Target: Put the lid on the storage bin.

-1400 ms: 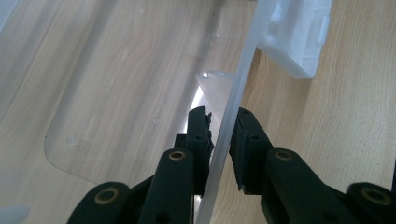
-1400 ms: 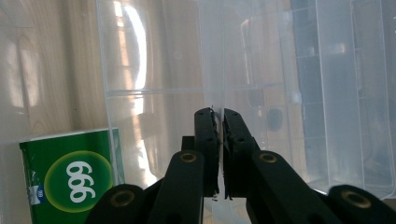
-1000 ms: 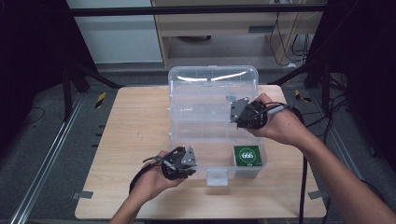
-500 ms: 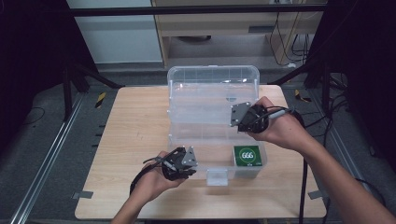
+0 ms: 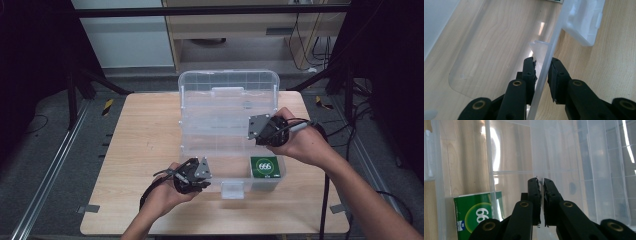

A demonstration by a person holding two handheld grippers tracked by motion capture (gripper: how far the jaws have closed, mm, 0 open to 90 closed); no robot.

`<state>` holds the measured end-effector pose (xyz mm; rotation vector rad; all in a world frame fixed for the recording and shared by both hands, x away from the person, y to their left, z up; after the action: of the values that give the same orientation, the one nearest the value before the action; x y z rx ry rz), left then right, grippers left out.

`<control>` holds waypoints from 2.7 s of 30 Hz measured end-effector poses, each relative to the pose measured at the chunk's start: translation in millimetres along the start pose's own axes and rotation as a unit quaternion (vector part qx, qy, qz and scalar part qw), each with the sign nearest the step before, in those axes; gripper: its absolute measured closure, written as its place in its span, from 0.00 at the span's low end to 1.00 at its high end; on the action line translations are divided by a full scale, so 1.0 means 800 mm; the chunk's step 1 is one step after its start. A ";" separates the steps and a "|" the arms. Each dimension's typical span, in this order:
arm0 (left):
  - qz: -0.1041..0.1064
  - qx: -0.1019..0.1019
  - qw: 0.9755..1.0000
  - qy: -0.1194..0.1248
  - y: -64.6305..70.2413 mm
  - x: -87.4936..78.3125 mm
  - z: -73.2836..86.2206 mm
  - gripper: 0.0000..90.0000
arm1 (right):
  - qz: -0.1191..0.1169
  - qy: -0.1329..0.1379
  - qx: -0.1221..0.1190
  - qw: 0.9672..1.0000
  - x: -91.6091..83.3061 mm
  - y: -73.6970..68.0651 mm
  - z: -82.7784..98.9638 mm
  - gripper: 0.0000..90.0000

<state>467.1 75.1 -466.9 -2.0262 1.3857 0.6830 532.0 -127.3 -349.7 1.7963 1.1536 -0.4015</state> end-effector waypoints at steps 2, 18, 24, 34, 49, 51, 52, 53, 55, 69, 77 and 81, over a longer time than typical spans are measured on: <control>-0.001 0.001 1.000 0.002 0.000 0.000 0.000 0.84 | 0.000 0.002 0.002 1.000 0.001 0.002 0.001 0.95; 0.003 -0.003 1.000 0.010 0.000 0.003 -0.001 0.85 | -0.002 0.009 0.002 1.000 0.000 0.002 0.001 0.95; 0.004 -0.003 1.000 0.009 0.000 0.003 -0.001 0.85 | 0.001 0.016 0.004 1.000 -0.002 -0.003 0.003 0.95; 0.004 -0.002 1.000 0.010 0.000 0.004 -0.001 0.85 | 0.000 0.021 0.005 1.000 -0.005 -0.014 0.005 0.94; 0.003 -0.023 1.000 0.012 0.004 0.004 0.000 0.85 | -0.005 0.026 0.005 1.000 -0.008 -0.028 0.007 0.94; 0.003 -0.022 1.000 0.012 0.004 0.004 0.000 0.85 | -0.005 0.025 0.004 1.000 -0.009 -0.031 0.008 0.94; 0.002 -0.023 1.000 0.012 0.004 0.004 0.000 0.85 | -0.005 0.027 0.006 1.000 -0.009 -0.032 0.008 0.94; 0.002 -0.022 1.000 0.012 0.004 0.004 0.000 0.85 | -0.005 0.027 0.006 1.000 -0.009 -0.032 0.008 0.94; 0.003 -0.018 1.000 0.013 0.003 0.004 0.000 0.85 | -0.006 0.028 0.005 1.000 -0.009 -0.033 0.008 0.94; 0.002 -0.017 1.000 0.011 0.005 0.004 0.000 0.85 | -0.012 0.037 0.012 0.999 -0.011 -0.042 0.011 0.94; -0.002 0.016 1.000 0.010 0.003 0.004 -0.001 0.84 | -0.010 0.038 0.010 0.999 -0.011 -0.046 0.012 0.94; 0.000 0.016 1.000 0.010 0.002 0.005 -0.001 0.84 | -0.011 0.039 0.012 0.999 -0.011 -0.048 0.013 0.94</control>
<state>466.5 71.7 -469.2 -2.0135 1.4000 0.6371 496.9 -135.9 -369.1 1.8352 1.2278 -0.3622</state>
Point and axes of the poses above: each handheld gripper's, and its own axes: x roughly forward along the jaws, z roughly out of its underside, y roughly to its right, the point moved 6 cm from there along x, roughly forward along the jaws, and after that the axes turned 13 degrees about y, right-handed, at the moved point
